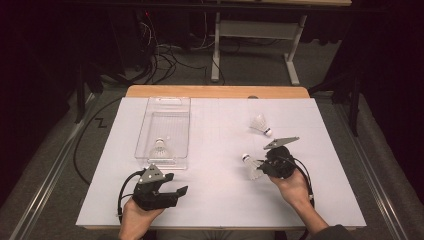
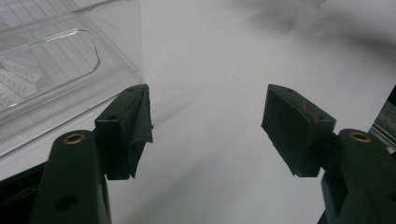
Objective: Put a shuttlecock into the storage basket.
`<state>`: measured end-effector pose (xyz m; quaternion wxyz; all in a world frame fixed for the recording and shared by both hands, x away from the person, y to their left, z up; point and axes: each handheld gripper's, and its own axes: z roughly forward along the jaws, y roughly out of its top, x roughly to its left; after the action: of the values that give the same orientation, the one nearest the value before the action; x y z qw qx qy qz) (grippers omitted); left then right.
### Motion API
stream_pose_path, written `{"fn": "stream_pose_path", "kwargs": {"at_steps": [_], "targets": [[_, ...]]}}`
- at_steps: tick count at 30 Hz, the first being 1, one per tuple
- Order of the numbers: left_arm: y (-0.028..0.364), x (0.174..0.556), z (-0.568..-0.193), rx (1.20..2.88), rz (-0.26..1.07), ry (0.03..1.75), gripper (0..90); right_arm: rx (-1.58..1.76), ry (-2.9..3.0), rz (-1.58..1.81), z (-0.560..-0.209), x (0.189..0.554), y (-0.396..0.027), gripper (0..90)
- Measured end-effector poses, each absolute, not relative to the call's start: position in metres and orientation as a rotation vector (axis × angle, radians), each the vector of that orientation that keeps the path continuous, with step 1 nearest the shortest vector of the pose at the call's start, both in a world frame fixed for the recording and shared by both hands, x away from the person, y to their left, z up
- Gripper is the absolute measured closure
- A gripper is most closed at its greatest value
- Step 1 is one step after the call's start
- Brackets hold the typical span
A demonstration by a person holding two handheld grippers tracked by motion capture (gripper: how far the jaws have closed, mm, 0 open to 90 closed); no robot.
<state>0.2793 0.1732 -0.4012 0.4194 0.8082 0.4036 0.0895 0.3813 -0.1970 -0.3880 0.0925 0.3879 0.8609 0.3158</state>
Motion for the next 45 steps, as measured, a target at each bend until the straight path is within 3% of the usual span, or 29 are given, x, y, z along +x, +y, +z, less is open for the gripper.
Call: {"fn": "stream_pose_path", "kwargs": {"at_steps": [45], "targets": [[0.14, 0.292, -0.371, 2.187, 0.176, 0.924, 33.8, 1.012, 2.633, 1.027, -0.387, 0.358, -0.186, 90.0]]}}
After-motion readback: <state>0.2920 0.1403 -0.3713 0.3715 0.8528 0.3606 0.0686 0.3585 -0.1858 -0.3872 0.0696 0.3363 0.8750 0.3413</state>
